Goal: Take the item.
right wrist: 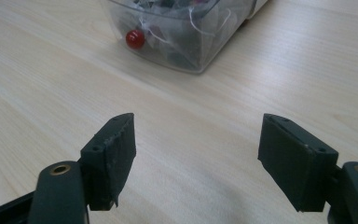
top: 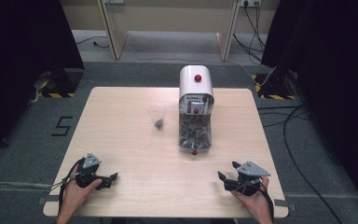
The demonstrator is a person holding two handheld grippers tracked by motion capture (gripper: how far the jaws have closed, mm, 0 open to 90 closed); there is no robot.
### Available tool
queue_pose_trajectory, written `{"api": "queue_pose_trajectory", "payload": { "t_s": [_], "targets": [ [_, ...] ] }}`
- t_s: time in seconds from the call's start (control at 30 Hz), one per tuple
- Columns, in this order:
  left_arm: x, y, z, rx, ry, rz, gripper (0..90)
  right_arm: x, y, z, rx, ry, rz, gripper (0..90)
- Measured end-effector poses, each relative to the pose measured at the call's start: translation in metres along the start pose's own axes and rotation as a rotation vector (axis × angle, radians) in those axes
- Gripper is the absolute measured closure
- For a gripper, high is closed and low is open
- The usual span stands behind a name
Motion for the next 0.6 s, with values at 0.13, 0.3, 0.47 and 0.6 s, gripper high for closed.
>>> {"api": "queue_pose_trajectory", "payload": {
  "t_s": [0.13,0.3,0.47,0.6],
  "targets": [
    [0.0,0.0,0.0,0.0,0.0,0.0,0.0,0.0,0.006,0.001,0.001,0.001,0.025,26.7],
    [0.0,0.0,0.0,0.0,0.0,0.0,0.0,-0.001,0.012,0.0,0.003,0.006,0.049,26.3],
    [0.0,0.0,0.0,0.0,0.0,0.0,0.0,0.0,0.022,0.0,0.009,0.0,0.091,24.7],
    [0.0,0.0,0.0,0.0,0.0,0.0,0.0,0.0,0.028,0.001,0.007,0.001,0.137,24.0]
  ]
}}
Point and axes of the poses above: each handheld gripper's, and its own axes: x roughly forward along the jaws, y roughly out of its underside, z roughly to its left, the point moved 9 cm from there along x, roughly forward along the jaws, and after that the axes turned 15 degrees about -x, right-handed, at the moved point
